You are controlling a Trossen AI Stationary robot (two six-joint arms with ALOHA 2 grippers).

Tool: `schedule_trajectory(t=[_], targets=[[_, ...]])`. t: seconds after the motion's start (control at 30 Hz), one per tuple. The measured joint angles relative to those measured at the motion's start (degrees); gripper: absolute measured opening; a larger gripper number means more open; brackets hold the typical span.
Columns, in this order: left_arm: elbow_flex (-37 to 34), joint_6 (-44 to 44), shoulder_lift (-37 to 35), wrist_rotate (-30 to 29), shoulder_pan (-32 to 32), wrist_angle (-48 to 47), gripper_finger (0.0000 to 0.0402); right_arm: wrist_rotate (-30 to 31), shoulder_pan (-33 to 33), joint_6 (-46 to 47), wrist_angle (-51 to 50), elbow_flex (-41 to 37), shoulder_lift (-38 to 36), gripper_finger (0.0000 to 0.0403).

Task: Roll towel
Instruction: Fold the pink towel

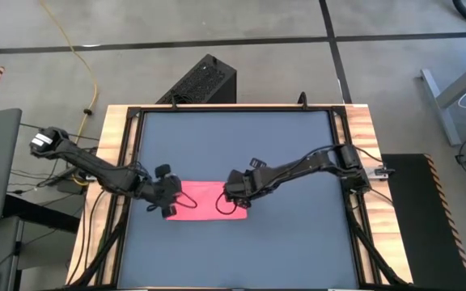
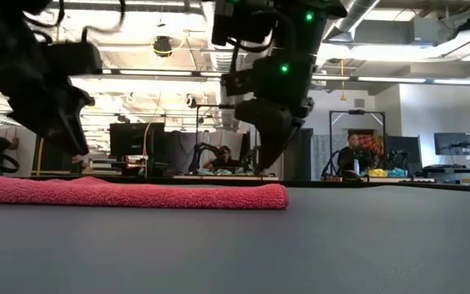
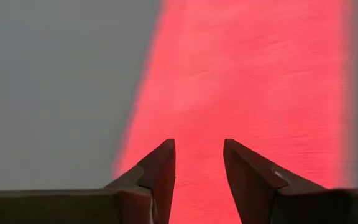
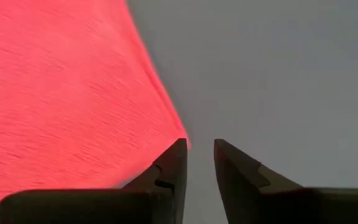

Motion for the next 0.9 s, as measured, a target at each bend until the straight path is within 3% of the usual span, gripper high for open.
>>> schedule_trajectory(t=[0.1,0.3,0.47,0.73,0.9], targets=[[0.00,1.90,1.33,3.63,-2.75,6.96,0.0126,-0.67,0.77,-4.42,5.36,-0.03,0.00,0.0109],[0.00,0.60,8.76,2.32,-6.93,10.56,0.0119,-8.63,-0.78,-9.89,19.44,-5.40,-0.02,0.0109],[0.00,0.94,17.60,2.91,-7.87,11.37,0.0108,-10.06,-1.92,-6.45,22.85,-11.35,-0.10,0.0108],[2.99,12.76,21.17,0.62,-2.39,10.67,0.0082,-11.56,2.95,3.85,22.67,-13.26,-0.35,0.0096],[8.43,22.64,18.56,-1.13,3.28,-2.37,0.0080,-14.69,8.54,8.85,22.03,-11.56,-0.21,0.0095]])
